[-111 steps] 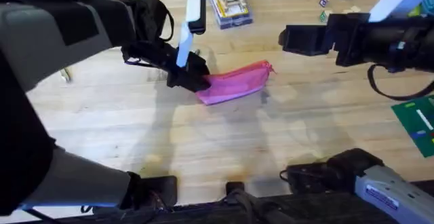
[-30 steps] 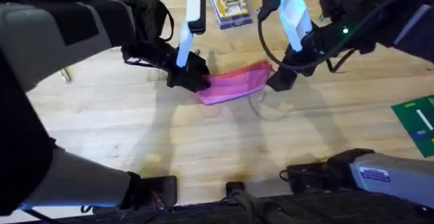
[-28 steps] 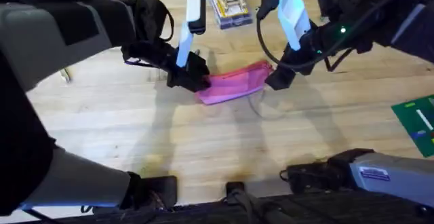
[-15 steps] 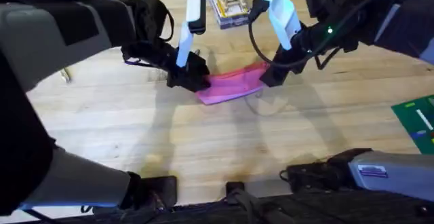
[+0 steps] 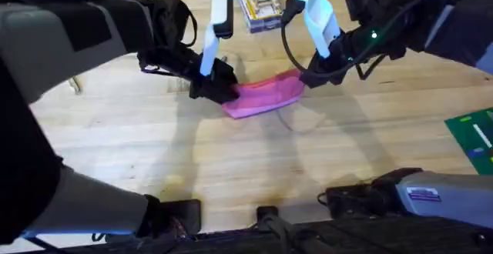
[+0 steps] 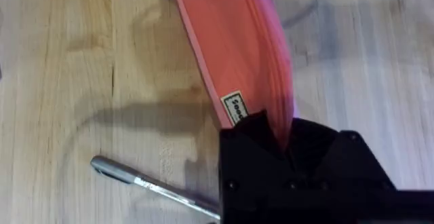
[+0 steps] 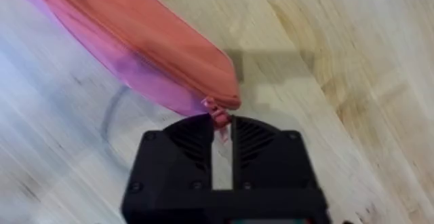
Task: Unzip the bag, pick up the pens from the table one at a time and place them inside, then zip the bag closed.
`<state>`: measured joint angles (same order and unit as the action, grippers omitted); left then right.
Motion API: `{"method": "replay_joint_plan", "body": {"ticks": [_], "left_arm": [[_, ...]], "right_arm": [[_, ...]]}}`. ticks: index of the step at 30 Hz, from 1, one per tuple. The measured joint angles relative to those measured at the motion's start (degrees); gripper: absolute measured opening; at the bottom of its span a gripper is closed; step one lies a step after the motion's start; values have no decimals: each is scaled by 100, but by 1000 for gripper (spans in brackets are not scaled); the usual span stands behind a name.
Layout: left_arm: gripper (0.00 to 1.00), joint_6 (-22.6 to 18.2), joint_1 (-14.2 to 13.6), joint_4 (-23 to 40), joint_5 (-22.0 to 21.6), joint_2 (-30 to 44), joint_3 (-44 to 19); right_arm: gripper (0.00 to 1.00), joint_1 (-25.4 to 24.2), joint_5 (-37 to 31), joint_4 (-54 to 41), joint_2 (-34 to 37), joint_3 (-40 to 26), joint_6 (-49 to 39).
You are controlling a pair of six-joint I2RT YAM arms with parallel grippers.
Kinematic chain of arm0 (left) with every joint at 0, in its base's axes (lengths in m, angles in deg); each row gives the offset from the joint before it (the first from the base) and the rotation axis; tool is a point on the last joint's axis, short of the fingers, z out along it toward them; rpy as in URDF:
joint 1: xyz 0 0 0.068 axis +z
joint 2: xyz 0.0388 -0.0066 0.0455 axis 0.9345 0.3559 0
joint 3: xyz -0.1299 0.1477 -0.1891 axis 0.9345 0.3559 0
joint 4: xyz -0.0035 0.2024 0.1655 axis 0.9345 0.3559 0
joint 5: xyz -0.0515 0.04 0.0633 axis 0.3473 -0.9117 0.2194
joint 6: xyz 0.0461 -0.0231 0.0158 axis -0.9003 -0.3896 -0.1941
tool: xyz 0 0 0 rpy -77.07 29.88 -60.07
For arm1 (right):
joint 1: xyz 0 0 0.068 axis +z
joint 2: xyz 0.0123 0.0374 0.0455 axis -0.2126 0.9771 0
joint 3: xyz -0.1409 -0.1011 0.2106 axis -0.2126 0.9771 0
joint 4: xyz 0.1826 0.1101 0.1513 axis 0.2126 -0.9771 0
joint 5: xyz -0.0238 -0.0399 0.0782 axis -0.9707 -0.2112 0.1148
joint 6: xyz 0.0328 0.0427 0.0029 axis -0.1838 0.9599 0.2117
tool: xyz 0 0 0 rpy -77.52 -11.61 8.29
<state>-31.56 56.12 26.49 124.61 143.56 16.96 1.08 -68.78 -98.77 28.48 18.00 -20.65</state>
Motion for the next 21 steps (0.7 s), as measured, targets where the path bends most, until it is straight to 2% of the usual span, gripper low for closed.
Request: {"method": "replay_joint_plan", "body": {"ticks": [2, 4, 15, 21], "left_arm": [[42, 2, -1, -2, 2, 0, 0], [42, 2, -1, 2, 2, 0, 0], [42, 0, -1, 17, 4, 0, 0], [42, 0, -1, 20, 14, 0, 0]], "right_arm": [[84, 3, 18, -19, -1, 0, 9], [41, 3, 28, -35, 1, 0, 9], [29, 3, 32, -171, -54, 0, 9], [30, 46, 34, -260, -551, 0, 9]]}}
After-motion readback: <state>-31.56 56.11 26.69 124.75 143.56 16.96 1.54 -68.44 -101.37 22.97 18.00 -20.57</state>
